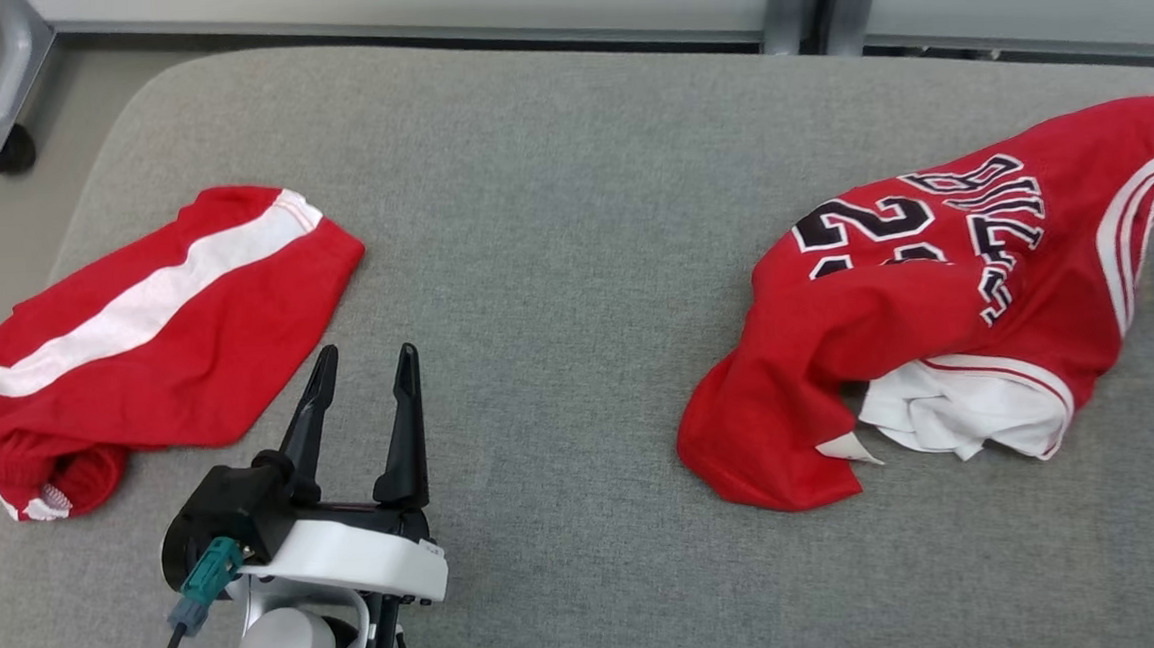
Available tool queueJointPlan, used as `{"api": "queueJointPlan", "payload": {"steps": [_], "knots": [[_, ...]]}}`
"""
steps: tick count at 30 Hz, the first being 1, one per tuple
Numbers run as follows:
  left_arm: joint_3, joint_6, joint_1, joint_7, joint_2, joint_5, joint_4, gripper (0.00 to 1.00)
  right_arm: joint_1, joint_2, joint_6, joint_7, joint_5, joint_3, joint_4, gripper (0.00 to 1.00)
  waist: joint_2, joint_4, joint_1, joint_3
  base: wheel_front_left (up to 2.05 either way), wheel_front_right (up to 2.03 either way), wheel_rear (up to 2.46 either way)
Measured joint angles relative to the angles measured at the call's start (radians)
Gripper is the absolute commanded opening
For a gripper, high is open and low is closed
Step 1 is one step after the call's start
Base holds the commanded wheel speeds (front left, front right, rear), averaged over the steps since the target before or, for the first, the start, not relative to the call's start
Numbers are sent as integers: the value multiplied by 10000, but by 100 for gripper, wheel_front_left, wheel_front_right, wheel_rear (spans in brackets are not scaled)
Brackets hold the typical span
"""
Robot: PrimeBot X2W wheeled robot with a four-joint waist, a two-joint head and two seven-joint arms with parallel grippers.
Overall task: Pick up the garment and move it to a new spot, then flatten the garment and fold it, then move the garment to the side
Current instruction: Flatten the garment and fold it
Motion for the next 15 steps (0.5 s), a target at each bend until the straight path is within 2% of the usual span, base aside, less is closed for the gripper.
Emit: {"api": "queueJointPlan", "payload": {"steps": [8, 15], "knots": [[391, -21, 521, 0, 15, 79, 125, 100, 1547, 838, 2, -2094, 372, 769, -1511, 100, 0, -811, 0, -1187, 0, 0, 0], [679, 92, 1086, 0, 67, 61, -86, 100, 3490, 1338, 2, -2635, 184, 270, -2752, 100, 0, -1596, 0, -2041, 0, 0, 0]]}}
